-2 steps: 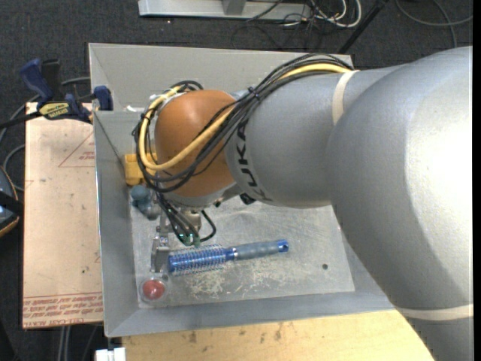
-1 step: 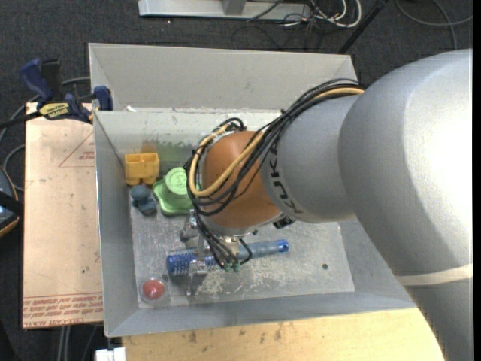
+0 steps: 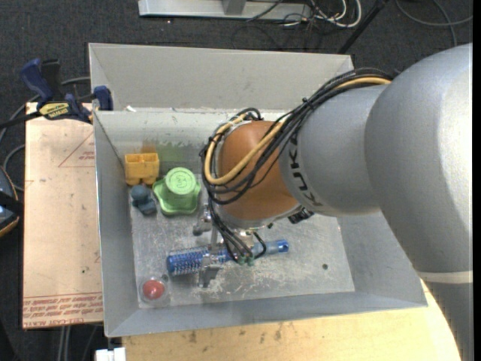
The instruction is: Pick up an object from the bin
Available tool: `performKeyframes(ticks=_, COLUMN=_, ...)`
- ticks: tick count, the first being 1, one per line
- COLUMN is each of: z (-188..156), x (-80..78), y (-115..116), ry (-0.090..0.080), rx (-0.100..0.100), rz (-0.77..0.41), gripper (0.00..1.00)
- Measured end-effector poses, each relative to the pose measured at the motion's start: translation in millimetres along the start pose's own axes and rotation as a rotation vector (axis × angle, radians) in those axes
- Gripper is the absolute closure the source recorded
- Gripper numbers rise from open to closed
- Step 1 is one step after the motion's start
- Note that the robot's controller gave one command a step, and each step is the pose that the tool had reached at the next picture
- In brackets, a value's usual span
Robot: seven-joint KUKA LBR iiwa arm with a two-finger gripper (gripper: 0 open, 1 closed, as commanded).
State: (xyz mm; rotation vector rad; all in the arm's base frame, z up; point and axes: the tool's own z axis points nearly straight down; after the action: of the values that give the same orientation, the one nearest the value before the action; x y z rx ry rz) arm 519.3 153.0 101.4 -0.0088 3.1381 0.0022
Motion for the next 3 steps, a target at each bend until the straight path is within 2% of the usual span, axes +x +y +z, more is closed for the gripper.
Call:
performKeyframes(ticks=1, z=-16, x=-10.0, y=-15, ry=0.000, rx=0.000, rz=-0.001, gripper=0.00)
performKeyframes(ticks=2, z=28, x=-4.7, y=-3, ry=-0.003, rx=-0.001, rz=0.077, gripper=0.00)
performKeyframes(ticks=3, z=26, x=-6.2, y=-3, ry=0.001, rx=0.000, rz=0.078, gripper=0.00)
